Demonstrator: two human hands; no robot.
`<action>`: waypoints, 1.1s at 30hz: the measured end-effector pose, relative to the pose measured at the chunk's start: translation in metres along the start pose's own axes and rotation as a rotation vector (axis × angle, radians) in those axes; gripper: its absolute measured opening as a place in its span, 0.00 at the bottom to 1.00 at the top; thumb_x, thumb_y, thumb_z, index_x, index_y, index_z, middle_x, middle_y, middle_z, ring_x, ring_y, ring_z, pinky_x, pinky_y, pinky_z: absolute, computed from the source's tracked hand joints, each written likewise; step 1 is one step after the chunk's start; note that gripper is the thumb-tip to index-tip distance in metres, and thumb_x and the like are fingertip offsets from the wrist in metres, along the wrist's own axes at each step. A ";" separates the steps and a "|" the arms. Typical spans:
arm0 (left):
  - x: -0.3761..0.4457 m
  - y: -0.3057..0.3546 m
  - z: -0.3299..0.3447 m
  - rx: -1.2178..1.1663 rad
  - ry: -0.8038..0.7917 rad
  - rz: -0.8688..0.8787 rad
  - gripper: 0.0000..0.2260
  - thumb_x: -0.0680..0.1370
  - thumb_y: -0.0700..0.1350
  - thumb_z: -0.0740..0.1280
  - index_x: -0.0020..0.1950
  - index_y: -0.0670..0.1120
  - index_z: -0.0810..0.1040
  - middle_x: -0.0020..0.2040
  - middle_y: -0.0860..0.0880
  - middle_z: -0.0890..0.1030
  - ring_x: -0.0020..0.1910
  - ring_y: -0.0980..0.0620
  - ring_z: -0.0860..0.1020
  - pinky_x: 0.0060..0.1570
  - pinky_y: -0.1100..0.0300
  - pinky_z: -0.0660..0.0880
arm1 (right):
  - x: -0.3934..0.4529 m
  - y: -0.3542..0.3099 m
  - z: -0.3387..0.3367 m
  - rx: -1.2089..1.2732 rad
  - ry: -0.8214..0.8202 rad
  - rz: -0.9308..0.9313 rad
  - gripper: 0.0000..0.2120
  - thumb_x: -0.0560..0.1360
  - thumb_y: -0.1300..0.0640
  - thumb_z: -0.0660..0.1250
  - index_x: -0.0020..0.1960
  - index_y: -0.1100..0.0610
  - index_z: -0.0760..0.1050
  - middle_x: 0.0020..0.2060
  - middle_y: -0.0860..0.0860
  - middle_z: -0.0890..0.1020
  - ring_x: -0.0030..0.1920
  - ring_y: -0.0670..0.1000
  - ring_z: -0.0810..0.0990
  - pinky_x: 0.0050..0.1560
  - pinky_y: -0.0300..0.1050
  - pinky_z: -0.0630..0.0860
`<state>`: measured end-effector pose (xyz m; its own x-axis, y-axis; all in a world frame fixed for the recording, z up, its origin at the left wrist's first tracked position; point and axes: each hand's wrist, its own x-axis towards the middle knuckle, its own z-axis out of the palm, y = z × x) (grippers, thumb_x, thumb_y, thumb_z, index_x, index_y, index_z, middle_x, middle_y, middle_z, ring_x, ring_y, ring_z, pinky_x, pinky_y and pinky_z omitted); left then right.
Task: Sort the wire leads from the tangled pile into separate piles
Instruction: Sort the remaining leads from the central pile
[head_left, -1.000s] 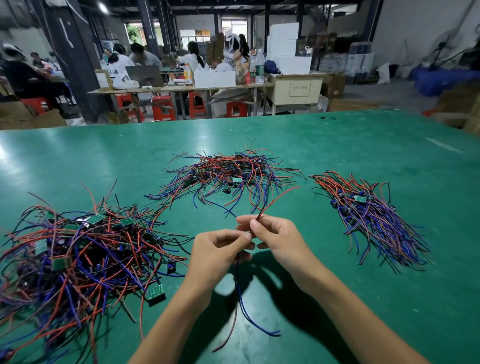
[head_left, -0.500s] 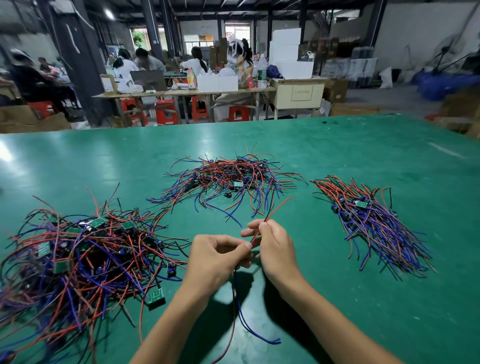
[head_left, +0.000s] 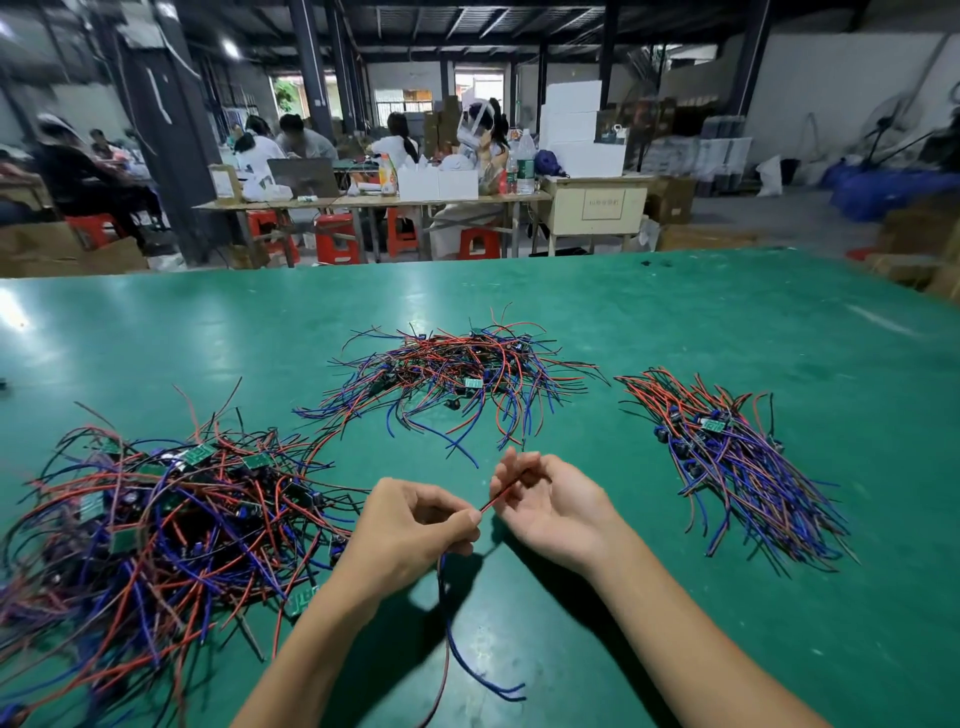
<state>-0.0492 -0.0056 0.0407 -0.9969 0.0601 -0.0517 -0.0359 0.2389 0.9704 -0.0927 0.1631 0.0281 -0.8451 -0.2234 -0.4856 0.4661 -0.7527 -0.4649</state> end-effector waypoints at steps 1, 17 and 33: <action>0.000 0.000 0.000 0.015 -0.013 0.004 0.03 0.75 0.36 0.74 0.42 0.35 0.85 0.36 0.41 0.86 0.32 0.49 0.84 0.35 0.64 0.79 | -0.001 -0.002 0.000 -0.001 -0.024 0.024 0.15 0.83 0.59 0.55 0.39 0.56 0.70 0.31 0.51 0.79 0.35 0.50 0.76 0.41 0.44 0.75; -0.003 0.008 -0.005 0.114 -0.266 -0.012 0.04 0.77 0.44 0.74 0.43 0.45 0.87 0.36 0.50 0.85 0.33 0.59 0.78 0.34 0.71 0.71 | -0.006 0.010 -0.006 -0.444 0.012 -0.473 0.13 0.83 0.53 0.55 0.42 0.54 0.71 0.30 0.52 0.82 0.29 0.51 0.81 0.30 0.41 0.75; 0.000 0.021 -0.008 -0.838 0.047 -0.257 0.12 0.65 0.50 0.76 0.43 0.45 0.82 0.37 0.49 0.82 0.32 0.55 0.82 0.33 0.63 0.79 | -0.016 0.028 -0.005 -1.055 -0.299 -0.764 0.21 0.62 0.45 0.82 0.52 0.46 0.81 0.39 0.53 0.87 0.37 0.48 0.80 0.42 0.48 0.75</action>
<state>-0.0507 -0.0082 0.0627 -0.9520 0.0582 -0.3006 -0.2816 -0.5521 0.7848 -0.0647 0.1485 0.0190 -0.9442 -0.1919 0.2677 -0.2828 0.0560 -0.9575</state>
